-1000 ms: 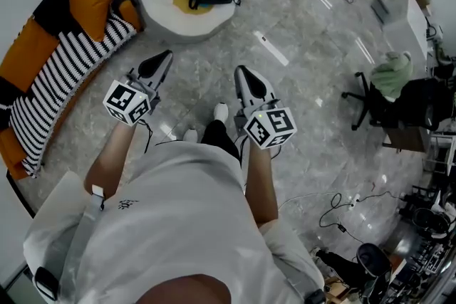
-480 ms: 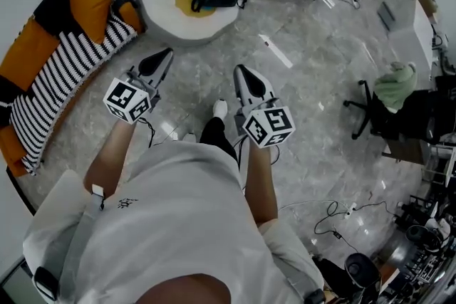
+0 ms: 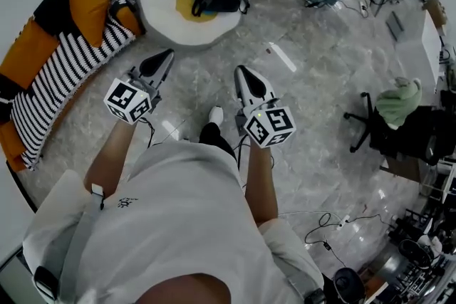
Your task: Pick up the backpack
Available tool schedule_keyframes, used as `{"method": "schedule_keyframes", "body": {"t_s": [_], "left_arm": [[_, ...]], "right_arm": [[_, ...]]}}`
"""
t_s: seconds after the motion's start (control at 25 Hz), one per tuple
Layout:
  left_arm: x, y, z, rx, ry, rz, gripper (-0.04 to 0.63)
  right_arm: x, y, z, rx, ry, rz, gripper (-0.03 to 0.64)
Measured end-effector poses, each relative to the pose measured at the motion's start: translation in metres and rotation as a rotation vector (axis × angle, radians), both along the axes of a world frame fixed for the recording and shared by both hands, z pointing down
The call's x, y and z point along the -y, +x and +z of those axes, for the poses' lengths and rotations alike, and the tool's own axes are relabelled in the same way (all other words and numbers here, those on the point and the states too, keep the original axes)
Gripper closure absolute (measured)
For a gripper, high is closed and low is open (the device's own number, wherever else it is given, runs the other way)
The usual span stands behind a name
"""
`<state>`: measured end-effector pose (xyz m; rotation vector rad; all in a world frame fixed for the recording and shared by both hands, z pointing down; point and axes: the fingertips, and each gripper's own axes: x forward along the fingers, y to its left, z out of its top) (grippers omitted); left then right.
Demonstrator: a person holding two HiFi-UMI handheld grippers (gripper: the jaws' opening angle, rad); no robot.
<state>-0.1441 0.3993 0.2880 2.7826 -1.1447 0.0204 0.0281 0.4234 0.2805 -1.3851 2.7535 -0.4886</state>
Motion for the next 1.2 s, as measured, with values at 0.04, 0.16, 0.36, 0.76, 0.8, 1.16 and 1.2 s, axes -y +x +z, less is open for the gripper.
{"method": "schedule_keyframes", "body": {"t_s": [0.04,0.16,0.36,0.76,0.8,1.16,1.2], "left_arm": [[0.005,0.006,0.0,0.004,-0.003,-0.005,0.592],[0.022,0.022,0.0,0.016,-0.005,-0.022,0.592],[0.048,0.044,0.001,0.026,-0.012,-0.052,0.592],[0.098,0.082,0.01,0.044,-0.026,-0.084,0.592],[0.102,0.086,0.01,0.043,-0.025,-0.085,0.592],[0.13,0.113,0.004,0.046,-0.002,-0.101,0.592],[0.131,0.113,0.003,0.047,-0.002,-0.104,0.592]], "right_arm": [[0.006,0.006,0.001,0.002,-0.003,-0.008,0.611],[0.027,0.023,0.001,0.006,-0.009,-0.029,0.611],[0.057,0.047,0.004,0.017,-0.01,-0.052,0.611],[0.111,0.087,0.014,0.021,-0.02,-0.082,0.611],[0.116,0.092,0.014,0.021,-0.02,-0.083,0.611],[0.146,0.118,0.013,0.021,-0.007,-0.1,0.611],[0.148,0.12,0.013,0.023,-0.005,-0.101,0.611]]}}
